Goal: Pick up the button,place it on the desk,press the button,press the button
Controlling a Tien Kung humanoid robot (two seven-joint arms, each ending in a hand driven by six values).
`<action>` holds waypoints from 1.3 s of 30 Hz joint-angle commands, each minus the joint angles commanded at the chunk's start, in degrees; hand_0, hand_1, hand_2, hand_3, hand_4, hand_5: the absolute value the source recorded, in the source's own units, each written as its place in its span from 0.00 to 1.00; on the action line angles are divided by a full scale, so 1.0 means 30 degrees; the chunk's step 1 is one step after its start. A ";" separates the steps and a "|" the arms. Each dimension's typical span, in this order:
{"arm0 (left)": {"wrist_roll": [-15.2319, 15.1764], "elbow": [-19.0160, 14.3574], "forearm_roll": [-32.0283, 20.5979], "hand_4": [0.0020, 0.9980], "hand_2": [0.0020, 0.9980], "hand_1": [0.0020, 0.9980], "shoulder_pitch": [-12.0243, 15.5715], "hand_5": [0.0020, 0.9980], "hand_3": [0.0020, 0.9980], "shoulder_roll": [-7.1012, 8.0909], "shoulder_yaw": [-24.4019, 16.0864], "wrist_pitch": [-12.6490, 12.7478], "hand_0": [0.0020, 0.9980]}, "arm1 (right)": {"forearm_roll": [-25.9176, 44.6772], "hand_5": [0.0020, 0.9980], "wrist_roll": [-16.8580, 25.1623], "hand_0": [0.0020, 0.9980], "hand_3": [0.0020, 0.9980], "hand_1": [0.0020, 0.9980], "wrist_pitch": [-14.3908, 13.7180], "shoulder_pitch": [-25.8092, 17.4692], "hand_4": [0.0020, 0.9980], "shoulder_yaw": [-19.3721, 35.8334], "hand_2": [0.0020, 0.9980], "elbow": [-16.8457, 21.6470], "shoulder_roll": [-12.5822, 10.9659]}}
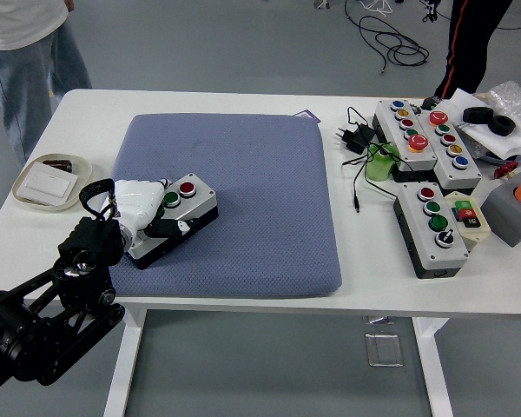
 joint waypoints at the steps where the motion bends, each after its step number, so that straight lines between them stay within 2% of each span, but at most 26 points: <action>1: -0.0310 0.0125 0.0000 0.57 0.34 0.32 0.0080 0.00 0.58 0.0047 -0.0023 0.0533 0.27 | 0.0076 0.27 0.0018 0.63 0.57 0.56 -0.0039 0.0002 0.31 -0.0005 0.64 0.0000 -0.0013; 2: -0.0418 0.0166 0.0000 0.50 0.27 0.25 0.0106 0.00 0.40 0.0062 -0.0031 0.0788 0.27 | 0.0101 0.27 0.0024 0.63 0.57 0.56 -0.0052 0.0002 0.31 -0.0007 0.64 0.0000 -0.0018; 5: -0.1058 0.0310 0.0000 0.50 0.27 0.25 0.0161 0.00 0.40 0.0211 0.0044 0.1288 0.27 | 0.0270 0.27 0.0063 0.63 0.57 0.56 -0.0105 0.0024 0.31 -0.0103 0.64 0.0000 -0.0060; 14: -0.2950 0.0473 0.0000 0.47 0.25 0.24 -0.0332 0.00 0.36 0.1006 0.1014 0.1582 0.29 | 0.0167 0.27 -0.0003 0.63 0.57 0.56 -0.0094 0.0034 0.31 -0.0047 0.64 0.0000 -0.0089; 17: -0.4132 0.0729 0.0000 0.47 0.25 0.24 -0.0833 0.00 0.36 0.1449 0.1654 0.1874 0.29 | 0.0495 0.27 0.0034 0.63 0.57 0.56 -0.0128 0.0016 0.31 -0.0255 0.64 0.0000 -0.0110; 25: -0.5860 0.0954 0.0000 0.47 0.25 0.24 -0.1856 0.00 0.34 0.2129 0.2256 0.2292 0.29 | 0.0380 0.27 0.0010 0.63 0.57 0.56 -0.0122 0.0071 0.31 -0.0158 0.64 0.0000 -0.0116; 27: -0.7070 0.1246 0.0000 0.47 0.25 0.24 -0.2245 0.00 0.35 0.2333 0.2457 0.2353 0.29 | 0.0390 0.26 -0.0003 0.63 0.57 0.56 -0.0119 0.0088 0.31 -0.0173 0.64 0.0000 -0.0103; 29: -0.7639 0.1348 0.0000 0.47 0.25 0.24 -0.2362 0.00 0.35 0.2384 0.2514 0.2384 0.29 | 0.0381 0.26 -0.0009 0.63 0.57 0.56 -0.0116 0.0096 0.31 -0.0173 0.64 0.0000 -0.0099; 32: -0.9432 0.1648 0.0000 0.47 0.25 0.24 -0.2888 0.00 0.35 0.2595 0.2752 0.2594 0.29 | 0.0355 0.26 -0.0040 0.63 0.57 0.56 -0.0103 0.0106 0.31 -0.0188 0.64 0.0000 -0.0084; 33: -0.9990 0.1748 0.0000 0.50 0.26 0.25 -0.3044 0.00 0.35 0.2627 0.2827 0.2692 0.30 | 0.0369 0.26 -0.0045 0.63 0.57 0.56 -0.0099 0.0098 0.31 -0.0203 0.64 0.0000 -0.0082; 35: -1.1181 0.2114 0.0000 0.50 0.26 0.25 -0.3307 0.00 0.35 0.2560 0.2906 0.2986 0.30 | 0.0331 0.26 -0.0077 0.63 0.57 0.56 -0.0088 0.0079 0.31 -0.0198 0.64 0.0000 -0.0072; 36: -1.1464 0.2170 0.0000 0.50 0.26 0.25 -0.3341 0.00 0.35 0.2547 0.2914 0.3029 0.30 | 0.0324 0.26 -0.0083 0.63 0.57 0.56 -0.0086 0.0076 0.31 -0.0196 0.64 0.0000 -0.0070; 39: -1.3068 0.2986 0.0000 0.49 0.25 0.24 -0.3509 0.00 0.34 0.2205 0.2756 0.3762 0.31 | 0.0241 0.26 -0.0132 0.63 0.57 0.56 -0.0059 0.0060 0.31 -0.0204 0.64 0.0000 -0.0044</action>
